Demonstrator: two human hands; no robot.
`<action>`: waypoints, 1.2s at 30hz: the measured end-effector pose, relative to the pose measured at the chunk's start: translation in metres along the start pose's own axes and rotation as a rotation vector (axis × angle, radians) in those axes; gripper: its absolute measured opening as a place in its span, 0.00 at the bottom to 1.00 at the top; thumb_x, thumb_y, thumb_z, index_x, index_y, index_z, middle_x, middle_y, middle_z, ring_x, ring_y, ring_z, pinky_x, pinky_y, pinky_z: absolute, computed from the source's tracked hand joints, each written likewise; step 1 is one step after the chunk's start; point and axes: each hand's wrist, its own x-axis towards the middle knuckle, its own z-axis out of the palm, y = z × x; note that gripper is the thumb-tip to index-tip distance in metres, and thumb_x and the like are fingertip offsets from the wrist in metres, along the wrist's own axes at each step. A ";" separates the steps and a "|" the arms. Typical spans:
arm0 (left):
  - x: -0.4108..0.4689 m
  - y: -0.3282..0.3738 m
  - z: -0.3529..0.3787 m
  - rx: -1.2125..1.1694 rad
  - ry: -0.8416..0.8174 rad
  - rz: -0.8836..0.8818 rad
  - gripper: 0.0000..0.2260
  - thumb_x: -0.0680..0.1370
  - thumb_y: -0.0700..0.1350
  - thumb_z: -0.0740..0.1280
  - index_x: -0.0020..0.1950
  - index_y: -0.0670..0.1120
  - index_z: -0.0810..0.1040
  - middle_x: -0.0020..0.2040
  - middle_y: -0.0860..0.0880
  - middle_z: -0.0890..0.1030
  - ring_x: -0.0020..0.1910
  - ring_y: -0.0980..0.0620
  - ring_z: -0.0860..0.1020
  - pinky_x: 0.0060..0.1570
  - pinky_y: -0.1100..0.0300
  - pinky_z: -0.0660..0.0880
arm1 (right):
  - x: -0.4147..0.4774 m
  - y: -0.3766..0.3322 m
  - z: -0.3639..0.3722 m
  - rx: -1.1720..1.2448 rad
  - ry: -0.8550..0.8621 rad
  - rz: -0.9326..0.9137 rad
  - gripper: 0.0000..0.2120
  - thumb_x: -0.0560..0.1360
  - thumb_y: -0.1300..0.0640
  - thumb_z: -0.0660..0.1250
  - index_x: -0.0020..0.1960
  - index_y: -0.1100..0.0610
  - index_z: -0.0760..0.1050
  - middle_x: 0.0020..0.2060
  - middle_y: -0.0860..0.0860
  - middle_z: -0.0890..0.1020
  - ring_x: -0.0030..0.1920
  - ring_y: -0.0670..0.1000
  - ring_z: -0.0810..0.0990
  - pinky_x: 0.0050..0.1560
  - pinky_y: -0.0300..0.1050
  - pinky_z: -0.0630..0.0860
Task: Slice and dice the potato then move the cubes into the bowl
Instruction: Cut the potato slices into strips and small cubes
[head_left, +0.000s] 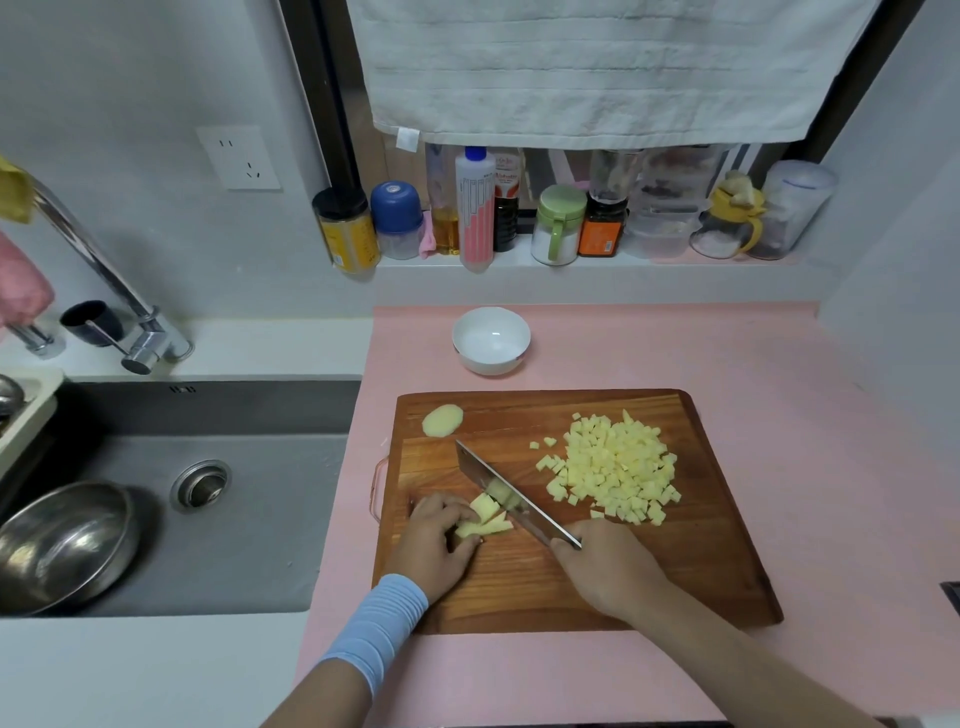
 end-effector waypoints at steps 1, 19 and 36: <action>0.000 0.002 0.002 -0.006 0.030 -0.023 0.09 0.71 0.46 0.77 0.49 0.52 0.82 0.52 0.62 0.76 0.56 0.63 0.72 0.59 0.72 0.65 | 0.000 0.000 0.000 0.001 -0.008 -0.005 0.16 0.82 0.45 0.60 0.39 0.48 0.76 0.32 0.46 0.80 0.34 0.47 0.79 0.35 0.43 0.72; 0.005 0.028 0.029 0.156 0.125 -0.109 0.13 0.67 0.45 0.73 0.48 0.47 0.75 0.49 0.51 0.76 0.51 0.49 0.70 0.53 0.56 0.70 | -0.005 -0.001 -0.002 -0.036 0.014 0.015 0.16 0.82 0.44 0.60 0.42 0.51 0.78 0.31 0.46 0.78 0.34 0.47 0.77 0.33 0.43 0.69; 0.001 0.007 0.017 0.273 0.039 0.247 0.06 0.74 0.48 0.67 0.44 0.46 0.77 0.48 0.51 0.75 0.48 0.48 0.71 0.48 0.52 0.76 | -0.021 -0.014 -0.001 -0.090 0.103 -0.063 0.14 0.84 0.45 0.56 0.52 0.46 0.80 0.35 0.45 0.80 0.38 0.45 0.79 0.42 0.44 0.78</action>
